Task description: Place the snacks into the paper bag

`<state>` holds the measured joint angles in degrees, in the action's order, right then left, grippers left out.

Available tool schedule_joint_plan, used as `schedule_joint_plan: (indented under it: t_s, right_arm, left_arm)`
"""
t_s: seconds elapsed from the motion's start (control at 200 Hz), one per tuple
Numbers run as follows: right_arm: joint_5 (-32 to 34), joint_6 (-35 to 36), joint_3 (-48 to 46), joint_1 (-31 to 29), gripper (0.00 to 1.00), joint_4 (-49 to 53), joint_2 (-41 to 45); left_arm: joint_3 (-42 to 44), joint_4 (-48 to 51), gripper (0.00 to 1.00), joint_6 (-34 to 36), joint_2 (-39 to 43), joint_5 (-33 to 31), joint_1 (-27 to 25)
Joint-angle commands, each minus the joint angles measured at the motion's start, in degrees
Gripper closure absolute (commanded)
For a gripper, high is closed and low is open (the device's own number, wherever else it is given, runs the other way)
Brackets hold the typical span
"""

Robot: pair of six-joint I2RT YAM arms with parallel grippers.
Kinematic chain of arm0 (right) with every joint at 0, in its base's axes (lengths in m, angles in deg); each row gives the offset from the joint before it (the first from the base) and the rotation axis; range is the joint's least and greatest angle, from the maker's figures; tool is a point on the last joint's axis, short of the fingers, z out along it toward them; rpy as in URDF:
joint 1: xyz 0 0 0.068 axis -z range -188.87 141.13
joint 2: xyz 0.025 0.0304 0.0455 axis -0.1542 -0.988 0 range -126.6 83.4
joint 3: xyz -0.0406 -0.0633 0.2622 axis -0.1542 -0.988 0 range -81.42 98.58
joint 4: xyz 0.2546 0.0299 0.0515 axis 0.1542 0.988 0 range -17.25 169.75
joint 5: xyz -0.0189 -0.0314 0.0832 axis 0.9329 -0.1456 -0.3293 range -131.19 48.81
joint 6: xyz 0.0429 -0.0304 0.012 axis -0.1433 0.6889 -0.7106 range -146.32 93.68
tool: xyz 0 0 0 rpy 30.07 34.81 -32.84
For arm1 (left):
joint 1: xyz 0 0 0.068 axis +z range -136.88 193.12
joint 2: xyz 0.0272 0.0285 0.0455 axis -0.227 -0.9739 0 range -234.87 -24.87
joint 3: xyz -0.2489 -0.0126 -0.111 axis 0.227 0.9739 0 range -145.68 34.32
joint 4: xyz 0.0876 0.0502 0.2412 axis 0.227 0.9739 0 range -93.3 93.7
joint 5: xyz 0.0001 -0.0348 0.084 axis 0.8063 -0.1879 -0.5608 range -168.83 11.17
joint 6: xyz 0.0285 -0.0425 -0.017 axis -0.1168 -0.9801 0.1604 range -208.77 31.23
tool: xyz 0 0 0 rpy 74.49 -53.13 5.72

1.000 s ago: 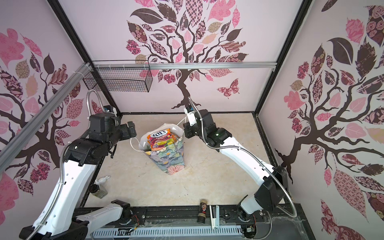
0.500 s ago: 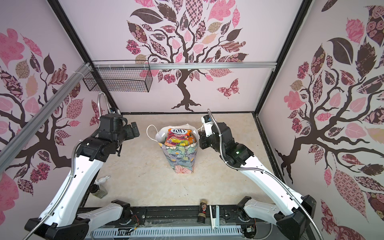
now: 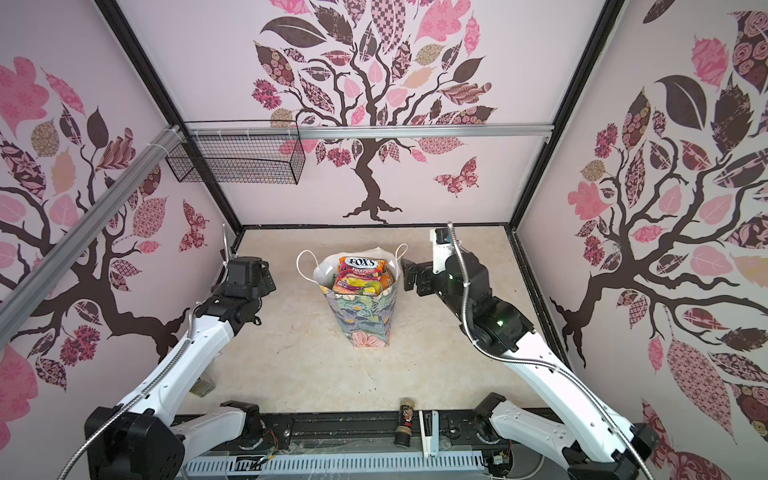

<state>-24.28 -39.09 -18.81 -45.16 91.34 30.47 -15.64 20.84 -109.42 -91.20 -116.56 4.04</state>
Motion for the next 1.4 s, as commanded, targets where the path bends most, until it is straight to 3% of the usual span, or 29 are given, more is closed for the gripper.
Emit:
schedule_joint_plan:
  t_s: [0.0,0.135,0.18,0.23,0.33,0.375,0.45,0.61,0.715,0.835,0.95,1.055,1.165,1.395]
  right_arm:
    - [14.5,-0.4,-4.3,0.2,0.01,0.6,2.8]
    - [27.9,0.5,-17.4,1.1,0.00,-7.3,3.6]
    - [28.5,1.6,-22.7,3.4,0.00,-13.3,3.9]
    - [24.9,1.1,-28.2,9.0,0.00,-19.0,4.3]
    - [8.5,-0.1,-37.6,23.4,0.00,-31.7,3.1]
    - [6.0,-0.8,-40.0,26.9,0.00,-35.8,1.2]
    - [8.8,2.6,-45.1,27.2,0.00,-49.7,-4.4]
    - [4.3,11.4,-51.5,27.4,0.00,-78.0,-18.5]
    - [-2.6,13.1,-51.2,27.5,0.00,-83.4,-24.9]
    - [-1.4,13.4,-51.2,28.2,0.00,-84.7,-27.5]
    - [1.3,13.4,-52.7,29.3,0.00,-104.1,-40.3]
    - [0.5,10.6,-47.1,29.7,0.01,-84.0,-34.9]
    - [0.8,11.1,-48.4,30.1,0.00,-90.3,-37.0]
    - [0.8,10.7,-47.4,30.1,0.01,-88.3,-37.0]
  left_arm:
    - [5.2,-13.0,0.02,2.8,-1.5,-4.4,0.1]
    - [14.1,-32.7,0.02,8.5,-6.2,-5.0,1.1]
    - [16.4,-38.9,0.02,10.3,-7.7,-4.6,1.4]
    - [18.2,-43.5,0.02,11.3,-9.0,-2.0,2.5]
    - [22.3,-52.2,0.02,12.2,-10.3,7.4,5.7]
    - [24.1,-56.4,0.02,13.6,-10.8,9.7,6.3]
    - [26.7,-63.4,0.02,15.1,-12.3,12.2,6.6]
    - [27.1,-69.5,0.02,18.4,-19.2,19.7,6.6]
    - [28.9,-75.4,0.02,17.9,-22.4,19.5,6.8]
    - [29.1,-76.9,0.02,17.9,-23.3,19.9,6.8]
    - [29.0,-76.6,0.02,17.8,-23.2,20.0,7.0]
    - [29.0,-76.2,0.02,17.7,-23.1,20.1,7.1]
    - [29.0,-76.1,0.02,17.7,-23.0,20.2,7.1]
    - [29.0,-76.1,0.02,17.7,-23.0,20.2,7.1]
